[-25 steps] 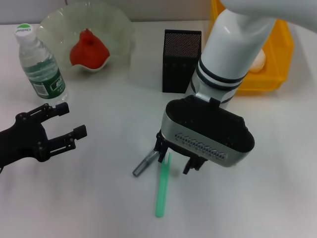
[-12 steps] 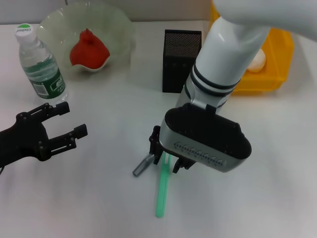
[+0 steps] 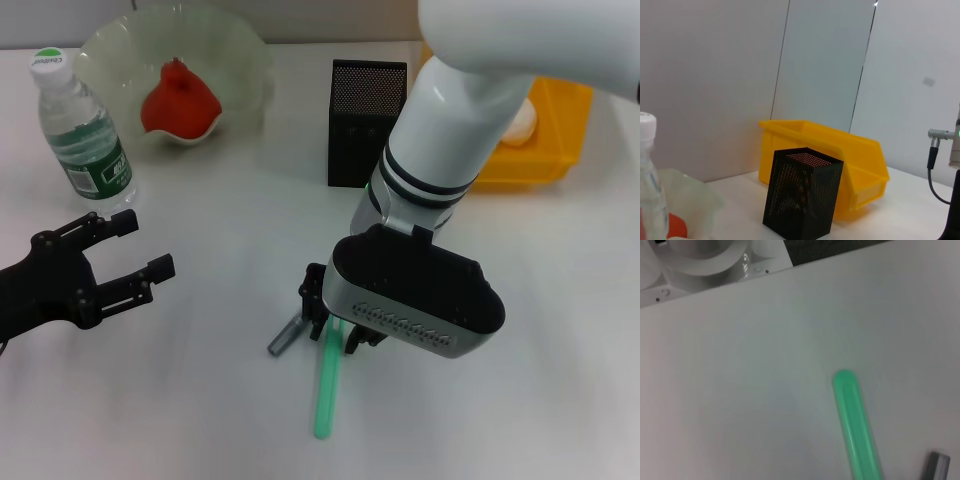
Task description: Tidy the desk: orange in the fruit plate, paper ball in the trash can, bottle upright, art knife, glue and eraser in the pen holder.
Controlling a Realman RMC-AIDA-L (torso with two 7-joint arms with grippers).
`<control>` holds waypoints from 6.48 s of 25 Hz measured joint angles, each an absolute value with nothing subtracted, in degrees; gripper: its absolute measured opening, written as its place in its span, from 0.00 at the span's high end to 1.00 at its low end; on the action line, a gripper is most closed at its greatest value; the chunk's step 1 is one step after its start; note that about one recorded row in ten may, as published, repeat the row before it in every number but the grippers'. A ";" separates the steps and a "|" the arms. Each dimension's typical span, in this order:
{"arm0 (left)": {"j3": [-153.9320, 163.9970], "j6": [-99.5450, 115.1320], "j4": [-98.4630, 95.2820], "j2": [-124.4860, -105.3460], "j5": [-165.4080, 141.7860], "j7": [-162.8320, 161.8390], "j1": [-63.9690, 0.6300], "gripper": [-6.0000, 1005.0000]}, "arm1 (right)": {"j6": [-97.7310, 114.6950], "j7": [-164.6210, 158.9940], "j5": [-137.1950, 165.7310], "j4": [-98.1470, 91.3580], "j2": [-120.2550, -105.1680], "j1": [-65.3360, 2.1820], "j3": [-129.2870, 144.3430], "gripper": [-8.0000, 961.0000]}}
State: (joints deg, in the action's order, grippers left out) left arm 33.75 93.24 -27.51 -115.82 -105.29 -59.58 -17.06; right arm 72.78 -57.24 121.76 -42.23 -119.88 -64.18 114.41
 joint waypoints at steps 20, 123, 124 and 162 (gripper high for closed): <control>33.59 92.98 -27.51 -115.93 -105.29 -59.42 -17.05 0.20 | 71.64 -55.14 120.52 -40.29 -119.88 -64.88 115.31 0.73; 34.30 105.17 -25.69 -115.56 -106.74 -59.82 -18.99 0.20 | 82.21 -8.99 77.02 -25.89 -119.71 -27.32 61.56 0.81; 34.78 105.05 -25.77 -115.63 -107.46 -59.50 -19.06 0.20 | 82.08 -6.67 77.00 -25.89 -119.71 -27.32 61.48 0.81; 34.63 102.91 -25.31 -118.02 -109.09 -49.75 -18.73 0.20 | 74.38 95.21 54.92 -14.87 -119.89 -31.12 61.49 0.80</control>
